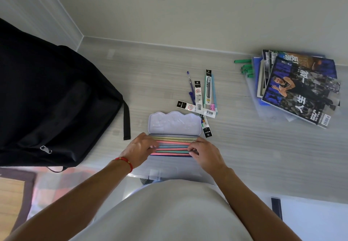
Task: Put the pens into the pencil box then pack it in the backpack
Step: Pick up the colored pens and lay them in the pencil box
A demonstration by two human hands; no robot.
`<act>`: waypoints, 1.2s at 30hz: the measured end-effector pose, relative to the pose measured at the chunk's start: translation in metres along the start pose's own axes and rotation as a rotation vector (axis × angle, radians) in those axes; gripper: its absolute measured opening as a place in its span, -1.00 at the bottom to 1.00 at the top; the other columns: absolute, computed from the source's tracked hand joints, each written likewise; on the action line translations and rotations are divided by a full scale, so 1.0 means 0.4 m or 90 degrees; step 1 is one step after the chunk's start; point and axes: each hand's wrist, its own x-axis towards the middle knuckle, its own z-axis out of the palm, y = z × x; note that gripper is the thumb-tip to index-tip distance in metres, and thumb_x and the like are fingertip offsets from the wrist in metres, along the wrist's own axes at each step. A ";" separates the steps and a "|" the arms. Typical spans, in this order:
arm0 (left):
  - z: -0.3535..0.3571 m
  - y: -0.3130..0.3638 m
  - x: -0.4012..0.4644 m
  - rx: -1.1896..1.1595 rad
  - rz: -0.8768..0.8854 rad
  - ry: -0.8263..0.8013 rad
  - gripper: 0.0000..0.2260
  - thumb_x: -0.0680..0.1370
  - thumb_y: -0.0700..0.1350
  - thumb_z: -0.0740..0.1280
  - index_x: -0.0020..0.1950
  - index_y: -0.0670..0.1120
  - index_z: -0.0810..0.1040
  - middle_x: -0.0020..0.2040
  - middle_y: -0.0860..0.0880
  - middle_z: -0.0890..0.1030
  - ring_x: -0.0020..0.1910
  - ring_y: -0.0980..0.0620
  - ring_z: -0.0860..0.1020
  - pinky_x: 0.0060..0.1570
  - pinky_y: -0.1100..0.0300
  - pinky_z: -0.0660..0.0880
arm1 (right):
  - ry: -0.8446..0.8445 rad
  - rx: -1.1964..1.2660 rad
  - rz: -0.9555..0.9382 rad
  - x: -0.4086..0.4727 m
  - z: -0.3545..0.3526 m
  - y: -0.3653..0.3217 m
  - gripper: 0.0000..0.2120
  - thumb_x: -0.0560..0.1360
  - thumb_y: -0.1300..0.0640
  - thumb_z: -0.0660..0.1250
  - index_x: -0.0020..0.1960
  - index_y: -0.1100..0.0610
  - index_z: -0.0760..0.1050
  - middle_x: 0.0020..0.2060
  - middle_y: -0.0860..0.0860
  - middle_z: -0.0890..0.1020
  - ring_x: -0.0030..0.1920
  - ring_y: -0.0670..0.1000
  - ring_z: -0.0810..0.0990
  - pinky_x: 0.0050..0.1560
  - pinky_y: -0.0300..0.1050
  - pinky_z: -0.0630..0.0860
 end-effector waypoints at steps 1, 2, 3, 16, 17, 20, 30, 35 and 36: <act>0.002 -0.006 -0.004 0.003 0.001 0.006 -0.88 0.52 -0.19 0.43 0.02 -0.03 0.68 -0.08 0.05 0.65 -0.09 0.16 0.41 -0.01 0.32 0.43 | -0.001 -0.002 -0.001 0.001 0.000 0.002 -0.91 0.55 0.07 0.42 0.03 0.03 0.65 0.01 -0.06 0.60 -0.08 -0.04 0.63 -0.08 -0.18 0.58; 0.003 -0.011 -0.008 0.010 0.003 0.007 -0.88 0.52 -0.17 0.43 0.03 -0.03 0.68 -0.06 0.04 0.65 -0.06 0.15 0.42 0.01 0.31 0.44 | -0.002 -0.004 0.000 0.002 0.000 0.003 -0.91 0.55 0.06 0.42 0.03 0.03 0.65 0.01 -0.06 0.61 -0.08 -0.04 0.64 -0.06 -0.16 0.60; 0.003 -0.014 -0.011 0.018 0.004 0.004 -0.88 0.53 -0.16 0.42 0.04 -0.03 0.68 -0.04 0.04 0.66 -0.05 0.12 0.44 0.02 0.30 0.44 | -0.005 -0.005 0.002 0.004 0.000 0.005 -0.91 0.55 0.06 0.41 0.03 0.03 0.64 0.02 -0.06 0.61 -0.08 -0.04 0.64 -0.03 -0.14 0.62; -0.005 0.000 -0.005 0.077 0.039 -0.071 -0.89 0.55 -0.13 0.39 0.06 -0.05 0.62 0.06 0.00 0.61 0.10 0.02 0.48 0.17 0.14 0.49 | -0.114 -0.010 -0.007 0.034 -0.027 0.010 -0.93 0.53 0.08 0.38 0.00 0.03 0.60 0.00 -0.06 0.59 -0.03 0.01 0.62 0.01 -0.06 0.57; -0.004 0.002 -0.002 0.086 0.032 -0.079 -0.89 0.55 -0.12 0.37 0.07 -0.04 0.60 0.08 0.01 0.59 0.11 0.03 0.46 0.17 0.14 0.49 | -0.114 -0.009 -0.009 0.035 -0.027 0.011 -0.93 0.53 0.08 0.38 0.00 0.03 0.60 0.00 -0.06 0.60 -0.03 0.00 0.62 0.01 -0.05 0.57; -0.004 0.008 0.011 0.128 0.025 -0.112 -0.86 0.55 -0.08 0.37 0.10 -0.01 0.53 0.13 0.00 0.57 0.13 0.03 0.46 0.17 0.17 0.47 | -0.113 -0.001 -0.014 0.033 -0.026 0.011 -0.94 0.52 0.09 0.40 -0.01 0.03 0.57 -0.02 -0.07 0.61 -0.05 0.00 0.63 0.00 -0.05 0.58; 0.013 0.006 0.022 0.188 0.068 -0.125 -0.78 0.56 -0.19 0.34 0.20 -0.06 0.53 0.19 -0.08 0.55 0.19 -0.04 0.49 0.22 0.12 0.49 | -0.088 0.013 -0.008 0.029 -0.025 0.016 -0.93 0.51 0.08 0.40 -0.01 0.03 0.61 -0.05 -0.08 0.61 -0.10 -0.03 0.62 -0.07 -0.10 0.57; 0.009 0.010 0.015 0.129 0.018 -0.085 -0.82 0.56 -0.18 0.36 0.15 -0.06 0.59 0.10 -0.10 0.61 0.06 -0.06 0.55 0.15 0.08 0.54 | -0.070 0.006 -0.017 0.024 -0.024 0.015 -0.92 0.53 0.09 0.40 0.01 0.03 0.63 -0.04 -0.07 0.59 -0.11 -0.05 0.61 -0.09 -0.15 0.56; 0.006 0.010 0.015 0.120 0.015 -0.073 -0.84 0.55 -0.18 0.37 0.13 -0.06 0.60 0.06 -0.10 0.63 0.03 -0.07 0.56 0.12 0.06 0.55 | -0.065 0.008 -0.017 0.023 -0.024 0.015 -0.92 0.53 0.10 0.40 0.01 0.03 0.63 -0.04 -0.07 0.60 -0.12 -0.06 0.61 -0.09 -0.17 0.56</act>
